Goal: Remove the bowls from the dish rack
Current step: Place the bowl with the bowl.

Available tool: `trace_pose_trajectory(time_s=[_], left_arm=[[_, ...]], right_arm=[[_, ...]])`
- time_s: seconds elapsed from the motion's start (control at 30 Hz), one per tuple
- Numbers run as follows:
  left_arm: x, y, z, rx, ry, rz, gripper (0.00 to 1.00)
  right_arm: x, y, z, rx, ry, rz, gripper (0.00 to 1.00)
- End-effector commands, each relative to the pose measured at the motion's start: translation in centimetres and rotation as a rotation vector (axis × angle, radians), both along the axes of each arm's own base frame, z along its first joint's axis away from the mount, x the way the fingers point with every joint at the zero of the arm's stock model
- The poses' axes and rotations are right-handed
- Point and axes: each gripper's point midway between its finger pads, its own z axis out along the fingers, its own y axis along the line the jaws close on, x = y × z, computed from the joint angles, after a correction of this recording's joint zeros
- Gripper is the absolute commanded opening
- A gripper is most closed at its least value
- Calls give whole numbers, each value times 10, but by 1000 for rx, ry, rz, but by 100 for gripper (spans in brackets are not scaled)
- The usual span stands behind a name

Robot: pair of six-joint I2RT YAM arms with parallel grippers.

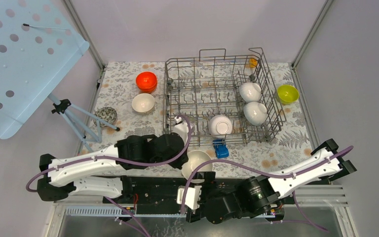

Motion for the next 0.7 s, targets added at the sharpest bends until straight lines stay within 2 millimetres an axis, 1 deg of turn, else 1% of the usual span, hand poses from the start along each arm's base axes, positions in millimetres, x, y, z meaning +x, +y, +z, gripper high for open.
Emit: trace_pose_trajectory(time_s=[0.0,0.1,0.2,0.27,0.3,0.33,0.4,0.47,0.6,0.67], left_arm=[[13,-11,37,-162,-58,71,0],[16,-10,38,-167,-67,95,0],[21,-6,39,-177,-76,137,0],[24,-2,41,-194,-79,179,0],[26,1,41,-205,-80,206,0],[28,4,42,-220,-79,234,0],[31,10,42,-243,-75,289,0],[34,16,42,-271,-68,338,0],[38,28,42,-298,-58,426,0],[39,35,42,-291,-56,461,0]], right_arm=[[-19,16,52,174,161,-5,100],[-21,20,75,245,212,-36,100],[-11,21,109,399,268,-113,100],[3,16,135,515,298,-208,100],[13,11,147,572,305,-274,100],[25,5,156,620,304,-349,100],[46,-9,165,688,286,-490,100],[68,-22,163,737,261,-624,98],[111,-31,135,735,380,-782,88],[121,-31,120,721,420,-799,80]])
